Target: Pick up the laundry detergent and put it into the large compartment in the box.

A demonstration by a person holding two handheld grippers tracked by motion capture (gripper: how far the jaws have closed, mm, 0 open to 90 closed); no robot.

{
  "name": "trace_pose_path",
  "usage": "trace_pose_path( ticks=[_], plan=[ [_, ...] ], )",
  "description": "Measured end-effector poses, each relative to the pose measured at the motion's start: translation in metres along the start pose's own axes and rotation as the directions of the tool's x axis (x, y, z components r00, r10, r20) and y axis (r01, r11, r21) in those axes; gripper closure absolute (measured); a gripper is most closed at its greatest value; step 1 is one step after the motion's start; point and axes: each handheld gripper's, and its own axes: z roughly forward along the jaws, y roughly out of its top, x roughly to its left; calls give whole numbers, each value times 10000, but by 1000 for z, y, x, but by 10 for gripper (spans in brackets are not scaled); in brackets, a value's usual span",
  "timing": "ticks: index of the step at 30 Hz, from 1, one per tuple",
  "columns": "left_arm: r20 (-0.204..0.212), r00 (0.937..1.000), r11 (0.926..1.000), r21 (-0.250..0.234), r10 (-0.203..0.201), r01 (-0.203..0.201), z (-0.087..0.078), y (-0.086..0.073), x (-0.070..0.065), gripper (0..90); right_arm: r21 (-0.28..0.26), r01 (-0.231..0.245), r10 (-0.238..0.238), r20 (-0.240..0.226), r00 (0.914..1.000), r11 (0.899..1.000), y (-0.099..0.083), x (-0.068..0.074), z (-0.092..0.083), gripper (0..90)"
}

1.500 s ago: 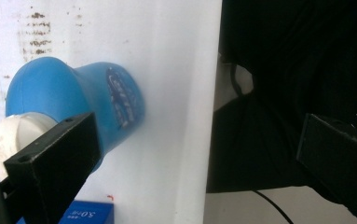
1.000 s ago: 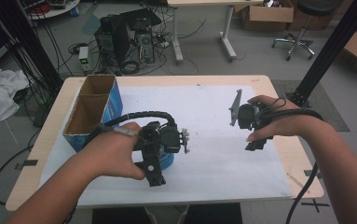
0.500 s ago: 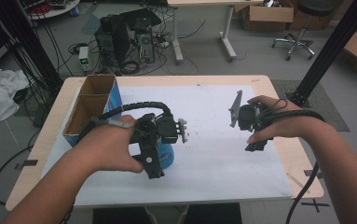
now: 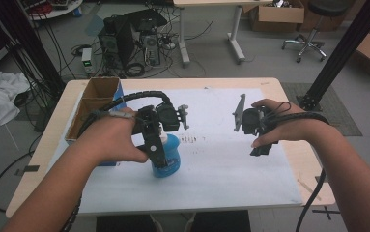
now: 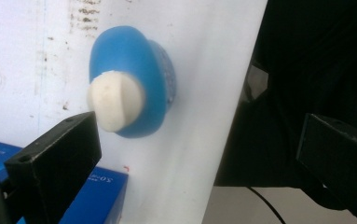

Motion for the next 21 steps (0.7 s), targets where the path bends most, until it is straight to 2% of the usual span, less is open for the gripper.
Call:
trace_pose_path(
  ticks=[5,13,21],
  plan=[
    [76,9999,9998,157,-80,79,4,4,8,2,-49,-64,65,33,10000,10000,3,-2,-1,161],
    [195,9997,9994,312,-126,120,12,10,14,1,-28,5,-5,18,10000,10000,7,-2,1,161],
    [295,9986,9982,418,-441,428,20,8,24,1,-48,-11,11,-26,10000,10000,5,-4,3,161]
  ],
)
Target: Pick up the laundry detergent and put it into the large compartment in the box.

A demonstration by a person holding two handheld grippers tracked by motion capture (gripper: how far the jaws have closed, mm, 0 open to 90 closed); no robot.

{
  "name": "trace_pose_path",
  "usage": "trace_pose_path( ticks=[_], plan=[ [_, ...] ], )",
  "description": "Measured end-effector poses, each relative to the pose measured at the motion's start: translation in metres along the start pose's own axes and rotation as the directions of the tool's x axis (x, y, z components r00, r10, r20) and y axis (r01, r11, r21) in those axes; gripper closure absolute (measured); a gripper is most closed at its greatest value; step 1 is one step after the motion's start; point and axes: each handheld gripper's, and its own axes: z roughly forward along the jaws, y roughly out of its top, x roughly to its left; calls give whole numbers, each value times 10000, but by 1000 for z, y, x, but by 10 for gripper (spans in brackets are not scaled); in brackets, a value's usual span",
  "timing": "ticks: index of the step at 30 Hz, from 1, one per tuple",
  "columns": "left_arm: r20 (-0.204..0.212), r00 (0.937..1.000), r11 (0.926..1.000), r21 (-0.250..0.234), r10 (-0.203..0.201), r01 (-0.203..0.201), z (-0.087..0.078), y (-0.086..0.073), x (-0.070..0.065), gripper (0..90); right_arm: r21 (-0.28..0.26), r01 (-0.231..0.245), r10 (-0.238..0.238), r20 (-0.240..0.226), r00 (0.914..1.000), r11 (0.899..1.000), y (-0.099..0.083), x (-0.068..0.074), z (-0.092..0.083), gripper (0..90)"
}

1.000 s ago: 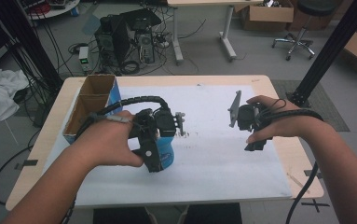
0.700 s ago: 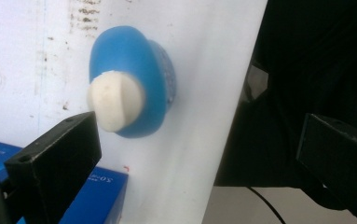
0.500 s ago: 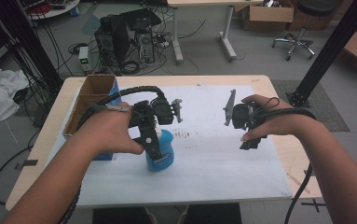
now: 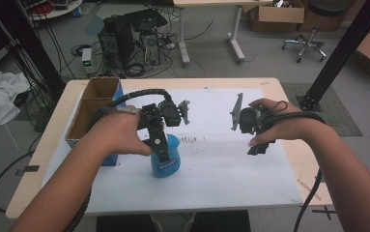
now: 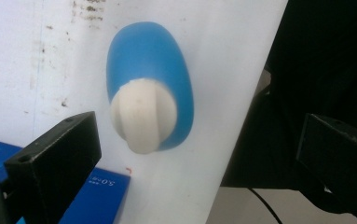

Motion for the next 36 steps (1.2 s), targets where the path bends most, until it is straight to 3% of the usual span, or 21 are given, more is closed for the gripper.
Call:
trace_pose_path(
  ticks=[23,36],
  plan=[
    [169,9973,9969,354,-716,709,35,6,21,2,-190,-144,143,-23,9999,9997,-6,0,2,161],
    [121,9978,9964,557,-653,645,51,14,21,4,-75,-5,5,-26,10000,10000,-2,4,4,161]
  ],
)
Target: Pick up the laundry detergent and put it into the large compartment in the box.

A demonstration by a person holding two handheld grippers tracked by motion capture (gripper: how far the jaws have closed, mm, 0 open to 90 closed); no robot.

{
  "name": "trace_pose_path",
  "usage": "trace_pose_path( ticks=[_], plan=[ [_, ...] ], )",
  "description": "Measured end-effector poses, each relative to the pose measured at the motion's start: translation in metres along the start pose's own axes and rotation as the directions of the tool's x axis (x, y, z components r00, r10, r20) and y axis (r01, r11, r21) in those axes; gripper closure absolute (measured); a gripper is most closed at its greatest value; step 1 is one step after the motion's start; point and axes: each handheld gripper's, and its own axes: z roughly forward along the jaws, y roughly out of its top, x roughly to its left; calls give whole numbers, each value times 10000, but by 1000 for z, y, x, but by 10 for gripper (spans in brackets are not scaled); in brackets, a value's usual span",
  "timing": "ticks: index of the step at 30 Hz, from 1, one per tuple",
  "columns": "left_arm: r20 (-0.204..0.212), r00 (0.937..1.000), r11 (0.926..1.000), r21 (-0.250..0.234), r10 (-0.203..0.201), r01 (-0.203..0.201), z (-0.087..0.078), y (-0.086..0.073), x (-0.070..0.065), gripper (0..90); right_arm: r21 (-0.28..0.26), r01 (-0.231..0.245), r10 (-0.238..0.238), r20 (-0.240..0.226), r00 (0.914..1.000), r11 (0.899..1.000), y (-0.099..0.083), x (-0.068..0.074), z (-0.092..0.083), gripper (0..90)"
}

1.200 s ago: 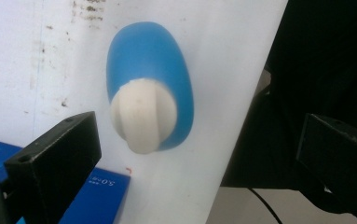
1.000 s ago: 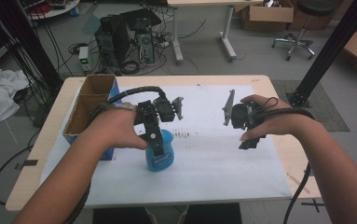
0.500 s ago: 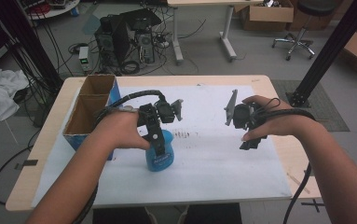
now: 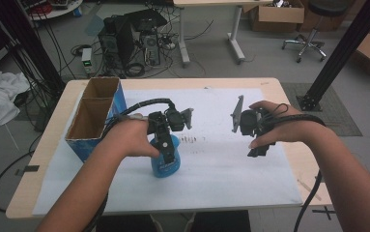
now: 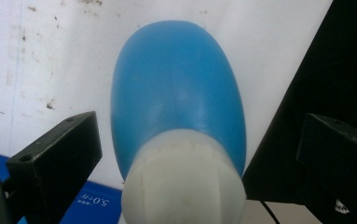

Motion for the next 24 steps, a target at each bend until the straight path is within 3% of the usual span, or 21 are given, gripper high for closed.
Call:
trace_pose_path(
  ticks=[24],
  plan=[
    [-132,9998,9998,-52,-172,172,17,3,2,29,-80,-84,84,-6,10000,9999,-4,-1,-2,161]
  ],
)
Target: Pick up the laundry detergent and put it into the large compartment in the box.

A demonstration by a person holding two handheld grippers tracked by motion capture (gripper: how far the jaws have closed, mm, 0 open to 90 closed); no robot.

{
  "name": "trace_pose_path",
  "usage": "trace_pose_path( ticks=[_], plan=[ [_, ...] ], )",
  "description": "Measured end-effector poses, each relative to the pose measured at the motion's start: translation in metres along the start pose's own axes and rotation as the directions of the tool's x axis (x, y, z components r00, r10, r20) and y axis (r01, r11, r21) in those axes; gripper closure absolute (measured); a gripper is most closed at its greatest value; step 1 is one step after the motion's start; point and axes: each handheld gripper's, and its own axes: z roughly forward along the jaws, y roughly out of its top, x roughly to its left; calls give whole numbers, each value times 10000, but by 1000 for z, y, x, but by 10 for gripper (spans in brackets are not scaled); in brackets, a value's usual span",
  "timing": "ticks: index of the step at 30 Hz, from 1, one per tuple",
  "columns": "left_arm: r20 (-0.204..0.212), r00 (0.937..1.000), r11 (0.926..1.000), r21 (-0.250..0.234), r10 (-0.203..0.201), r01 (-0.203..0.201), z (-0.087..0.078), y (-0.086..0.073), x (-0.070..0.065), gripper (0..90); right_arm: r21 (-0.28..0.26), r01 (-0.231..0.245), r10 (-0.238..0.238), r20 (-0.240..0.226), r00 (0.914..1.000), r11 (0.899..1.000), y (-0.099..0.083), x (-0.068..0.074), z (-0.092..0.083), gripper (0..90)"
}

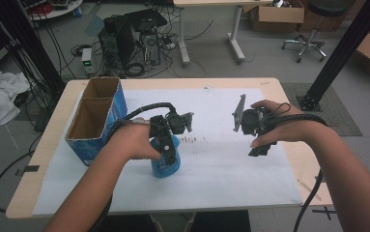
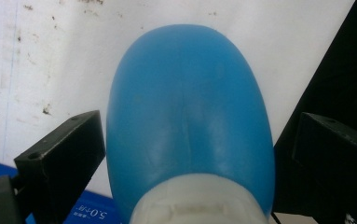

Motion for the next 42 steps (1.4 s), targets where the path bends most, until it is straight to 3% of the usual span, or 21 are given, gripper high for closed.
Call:
trace_pose_path(
  ticks=[6,11,13,42],
  plan=[
    [-87,10000,9999,108,5,-4,0,0,-1,38,43,10,-10,-24,10000,10000,1,0,2,161],
    [-351,9994,9998,197,13,-6,0,1,-2,93,20,30,-30,-17,10000,10000,2,0,2,161],
    [-350,9994,9998,179,-48,54,0,0,-1,166,52,37,-37,10,10000,10000,2,0,2,161],
    [-422,9990,9998,131,-133,139,1,1,-2,298,30,39,-40,28,10000,10000,3,-1,3,161]
  ],
)
